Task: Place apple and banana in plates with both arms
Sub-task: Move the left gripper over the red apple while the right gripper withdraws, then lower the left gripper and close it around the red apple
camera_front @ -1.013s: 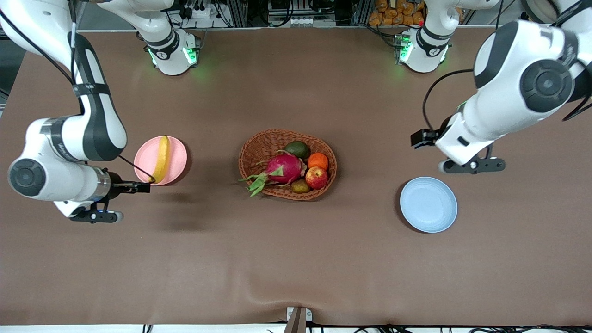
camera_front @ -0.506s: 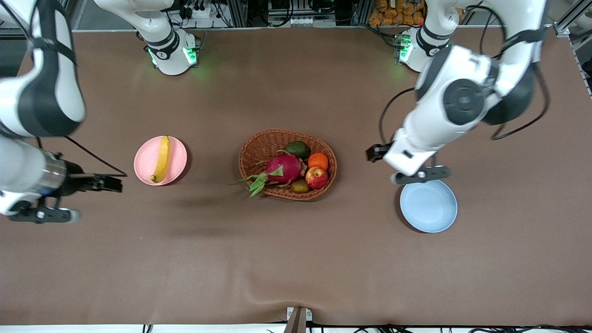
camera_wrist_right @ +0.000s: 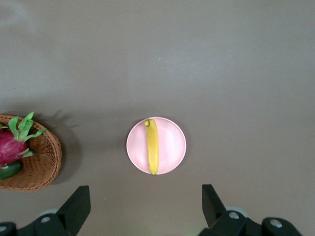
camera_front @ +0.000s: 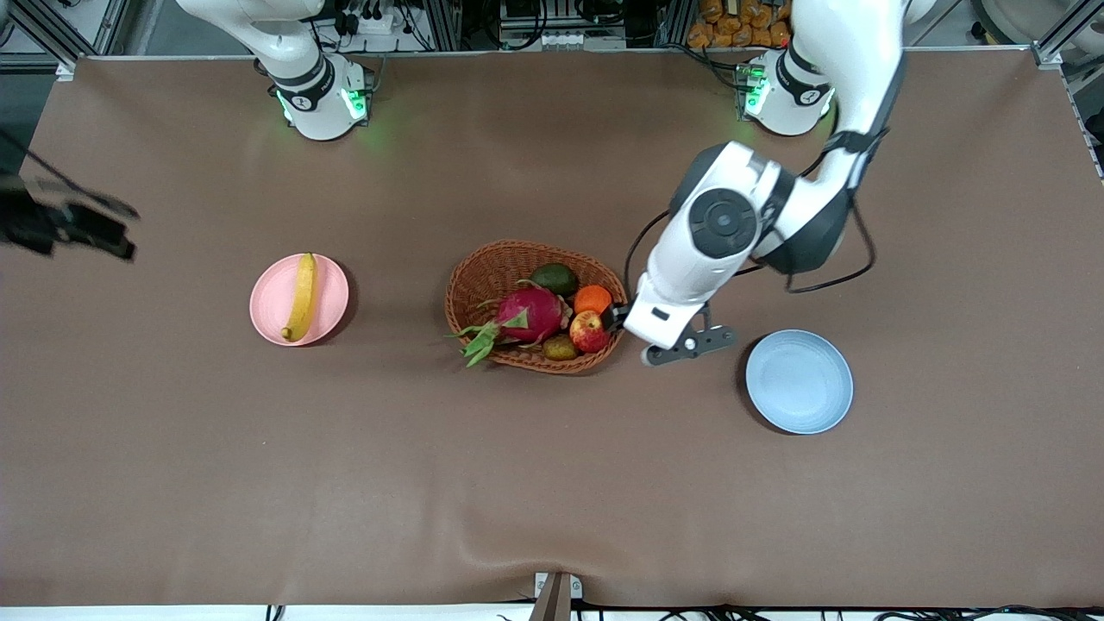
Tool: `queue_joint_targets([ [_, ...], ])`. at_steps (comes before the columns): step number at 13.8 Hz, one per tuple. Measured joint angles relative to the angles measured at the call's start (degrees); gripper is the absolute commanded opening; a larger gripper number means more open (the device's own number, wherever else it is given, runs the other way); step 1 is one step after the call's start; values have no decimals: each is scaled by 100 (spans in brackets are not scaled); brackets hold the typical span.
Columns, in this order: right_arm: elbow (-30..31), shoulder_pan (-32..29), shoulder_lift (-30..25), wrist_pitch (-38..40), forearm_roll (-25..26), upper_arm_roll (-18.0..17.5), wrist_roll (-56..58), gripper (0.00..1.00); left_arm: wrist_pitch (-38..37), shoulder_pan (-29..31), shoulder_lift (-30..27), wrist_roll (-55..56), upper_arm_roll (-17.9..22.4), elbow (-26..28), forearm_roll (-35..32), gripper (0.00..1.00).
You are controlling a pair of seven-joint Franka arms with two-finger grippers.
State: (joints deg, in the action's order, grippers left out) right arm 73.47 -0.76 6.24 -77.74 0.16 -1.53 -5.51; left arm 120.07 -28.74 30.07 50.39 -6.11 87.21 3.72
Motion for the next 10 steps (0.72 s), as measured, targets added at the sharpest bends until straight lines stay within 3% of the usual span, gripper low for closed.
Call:
queue_joint_targets([
  [3, 861, -6, -739, -150, 5, 1, -8, 100, 428, -199, 310, 426, -2, -2, 0, 100],
  [5, 1214, -7, -924, -261, 16, -2, -8, 100, 723, -295, 493, 666, -2, -3, 0, 100],
  [10, 1264, -7, -864, -487, 243, -15, 9, 100, 937, -349, 818, 850, 0, -4, 0, 100],
])
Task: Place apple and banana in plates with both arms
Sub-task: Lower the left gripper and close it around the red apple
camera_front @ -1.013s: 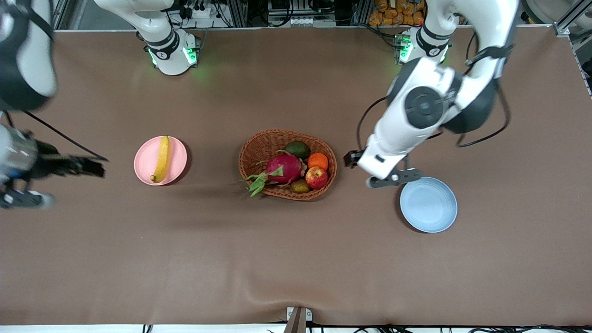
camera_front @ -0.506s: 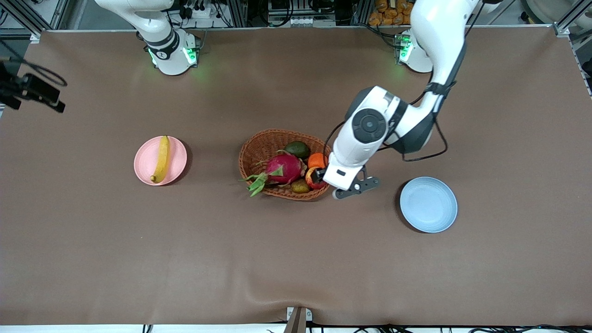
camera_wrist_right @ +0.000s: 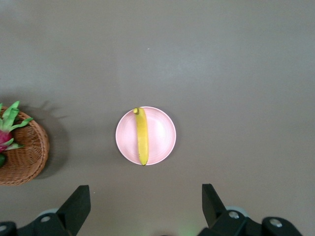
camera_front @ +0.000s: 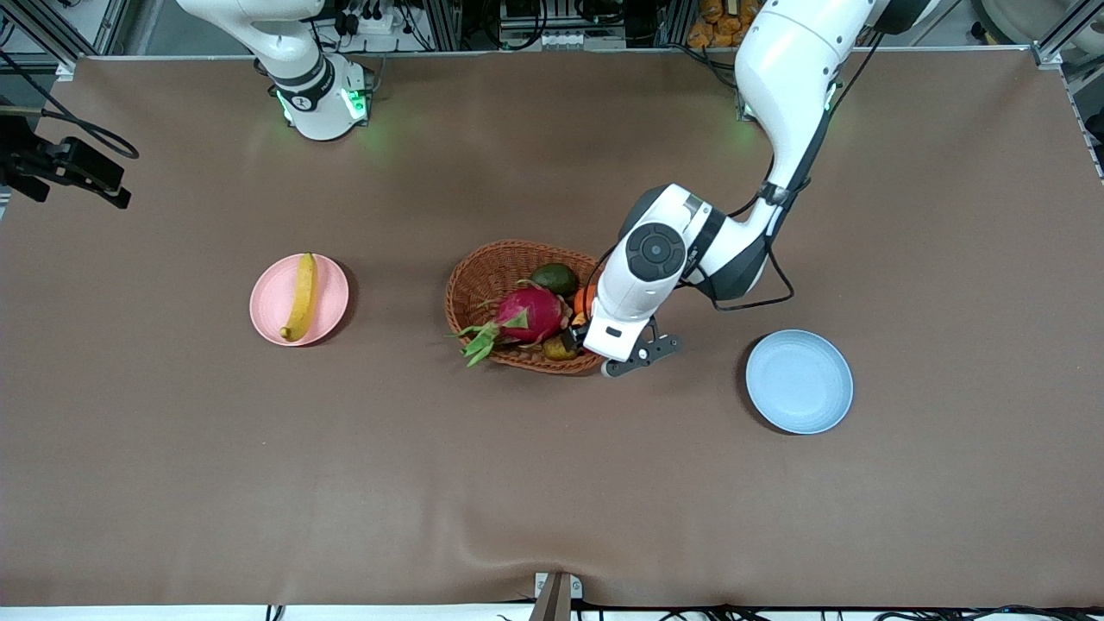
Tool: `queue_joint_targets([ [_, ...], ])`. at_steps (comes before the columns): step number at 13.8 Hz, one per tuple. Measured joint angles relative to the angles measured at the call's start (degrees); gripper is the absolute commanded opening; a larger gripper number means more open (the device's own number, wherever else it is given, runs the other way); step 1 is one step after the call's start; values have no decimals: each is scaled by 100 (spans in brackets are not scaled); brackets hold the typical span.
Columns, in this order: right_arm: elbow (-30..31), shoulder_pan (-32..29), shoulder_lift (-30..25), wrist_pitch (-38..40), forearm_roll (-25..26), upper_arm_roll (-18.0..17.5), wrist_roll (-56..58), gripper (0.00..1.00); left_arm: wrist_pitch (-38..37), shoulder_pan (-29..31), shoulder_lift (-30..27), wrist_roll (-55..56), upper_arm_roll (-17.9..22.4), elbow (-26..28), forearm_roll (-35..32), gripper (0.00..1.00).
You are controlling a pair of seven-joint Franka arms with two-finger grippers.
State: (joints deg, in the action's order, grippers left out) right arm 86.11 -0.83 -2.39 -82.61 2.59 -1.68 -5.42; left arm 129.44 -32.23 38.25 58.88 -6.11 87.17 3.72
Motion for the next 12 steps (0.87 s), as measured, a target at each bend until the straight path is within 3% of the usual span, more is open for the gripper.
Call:
queue_joint_targets([
  [10, -1, 8, 10, -15, 10, -31, 0, 100, 109, -139, 231, 219, 5, 1, 0, 100],
  [12, -1, 13, 10, -21, -19, -38, 0, 100, 110, -139, 244, 219, 6, 1, 0, 87],
])
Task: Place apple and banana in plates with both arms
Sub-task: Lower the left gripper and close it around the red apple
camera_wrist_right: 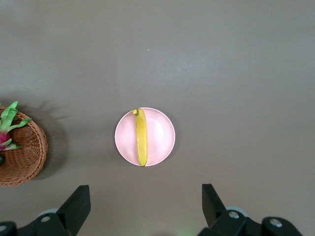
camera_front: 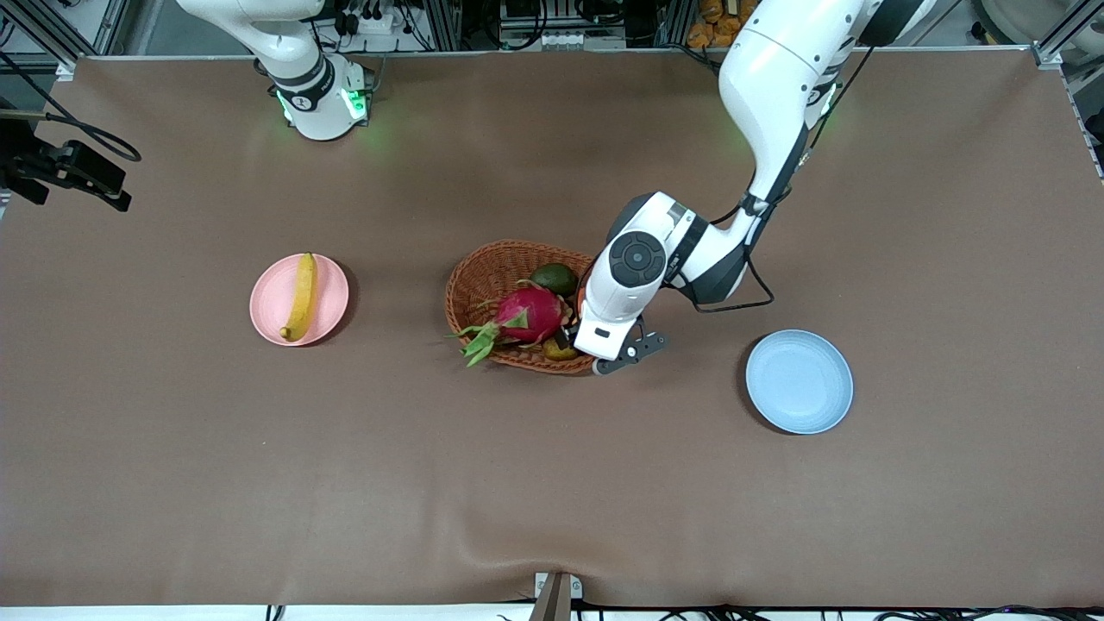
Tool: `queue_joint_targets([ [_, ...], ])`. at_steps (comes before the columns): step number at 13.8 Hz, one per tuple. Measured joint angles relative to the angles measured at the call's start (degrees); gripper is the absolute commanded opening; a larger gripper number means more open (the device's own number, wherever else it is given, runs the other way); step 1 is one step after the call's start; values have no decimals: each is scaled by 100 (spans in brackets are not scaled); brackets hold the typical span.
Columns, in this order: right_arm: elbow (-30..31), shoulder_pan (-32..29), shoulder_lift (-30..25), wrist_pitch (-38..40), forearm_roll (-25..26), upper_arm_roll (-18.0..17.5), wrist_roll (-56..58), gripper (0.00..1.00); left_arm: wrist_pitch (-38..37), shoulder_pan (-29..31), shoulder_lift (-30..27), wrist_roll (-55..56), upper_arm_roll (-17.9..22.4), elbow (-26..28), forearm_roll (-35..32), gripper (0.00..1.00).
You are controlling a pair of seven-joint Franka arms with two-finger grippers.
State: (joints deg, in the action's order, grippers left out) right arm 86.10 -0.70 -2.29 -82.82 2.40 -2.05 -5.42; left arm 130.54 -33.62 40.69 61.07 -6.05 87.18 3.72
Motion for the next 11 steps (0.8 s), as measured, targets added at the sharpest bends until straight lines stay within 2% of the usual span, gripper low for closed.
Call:
queue_joint_targets([
  [1, 0, 20, 0, -1, -30, -7, 0, 100, 0, 0, 3, 0, 0, 0, 0, 72],
  [2, -1, 48, 0, -2, -50, -18, 0, 100, 0, 0, 8, 0, 0, 0, 0, 49],
  [3, -1, 64, 0, -18, -59, -33, -1, 100, 0, 0, 13, 0, 1, 0, 0, 19],
  [4, -1, 71, 0, -54, -63, -42, -1, 100, 8, 0, 13, 0, 1, -4, 0, 0],
  [11, -1, 69, 12, -68, -64, -35, 0, 100, -2, 20, -19, 0, 8, -113, 0, 0],
])
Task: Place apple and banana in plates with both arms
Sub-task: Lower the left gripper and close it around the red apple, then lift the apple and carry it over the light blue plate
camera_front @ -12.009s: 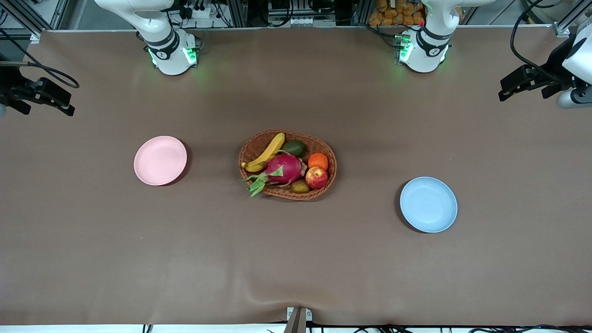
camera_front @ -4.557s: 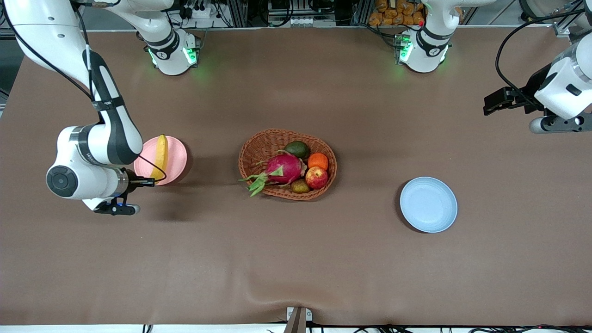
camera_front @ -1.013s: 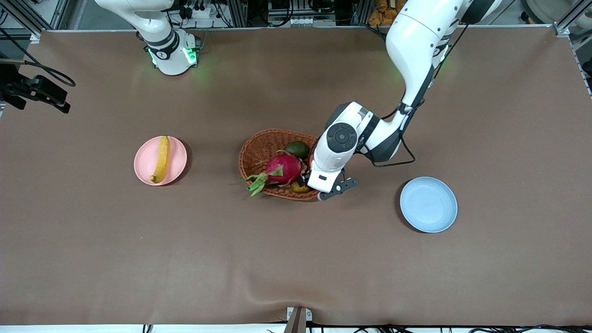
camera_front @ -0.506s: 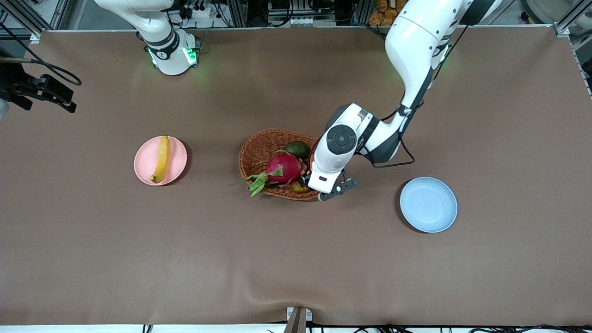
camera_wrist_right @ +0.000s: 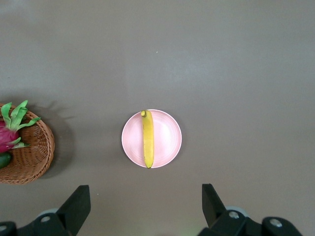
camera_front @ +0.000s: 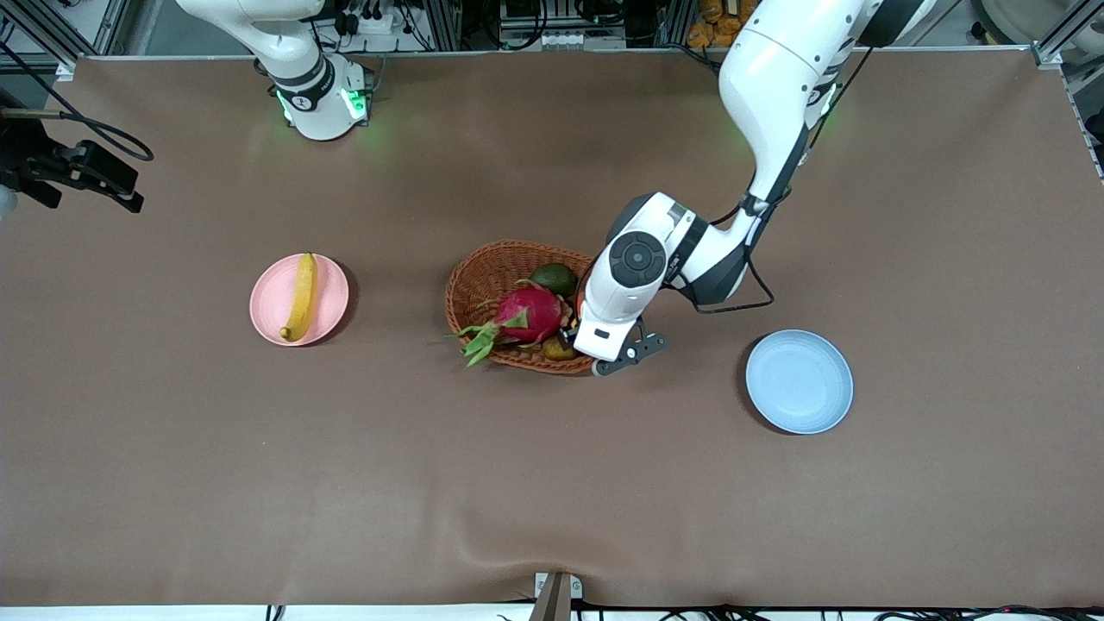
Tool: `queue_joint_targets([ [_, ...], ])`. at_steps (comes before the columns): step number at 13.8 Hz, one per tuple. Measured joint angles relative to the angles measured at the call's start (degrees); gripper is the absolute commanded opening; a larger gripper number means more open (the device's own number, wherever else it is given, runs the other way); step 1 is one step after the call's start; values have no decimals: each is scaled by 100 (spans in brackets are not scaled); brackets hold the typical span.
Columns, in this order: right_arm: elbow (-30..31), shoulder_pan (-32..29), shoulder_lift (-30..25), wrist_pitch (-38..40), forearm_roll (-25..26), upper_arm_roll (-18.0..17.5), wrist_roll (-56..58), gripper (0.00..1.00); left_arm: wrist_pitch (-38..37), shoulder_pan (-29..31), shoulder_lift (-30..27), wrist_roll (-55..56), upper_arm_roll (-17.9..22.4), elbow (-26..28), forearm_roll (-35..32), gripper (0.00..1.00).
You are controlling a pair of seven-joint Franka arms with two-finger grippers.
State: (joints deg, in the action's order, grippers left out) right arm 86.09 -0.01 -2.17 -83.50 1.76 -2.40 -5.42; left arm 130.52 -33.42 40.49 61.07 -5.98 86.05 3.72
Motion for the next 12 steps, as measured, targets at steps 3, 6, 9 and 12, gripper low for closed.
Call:
queue_joint_targets([
  [3, 0, 0, 3, 0, 0, 0, 0, 100, -260, 97, -240, 0, 57, -88, 0, 0],
  [6, 0, 0, 5, 0, 0, 0, 0, 100, -679, 368, -691, -123, 91, -108, -2, 0],
  [9, 0, 0, 6, 0, 0, 1, 0, 100, -1111, 716, -1026, -560, 103, -107, -2, 0],
  [12, 0, -2, 7, 0, 0, 5, 0, 100, -1567, 1151, -1190, -1237, 104, -103, -2, 0],
])
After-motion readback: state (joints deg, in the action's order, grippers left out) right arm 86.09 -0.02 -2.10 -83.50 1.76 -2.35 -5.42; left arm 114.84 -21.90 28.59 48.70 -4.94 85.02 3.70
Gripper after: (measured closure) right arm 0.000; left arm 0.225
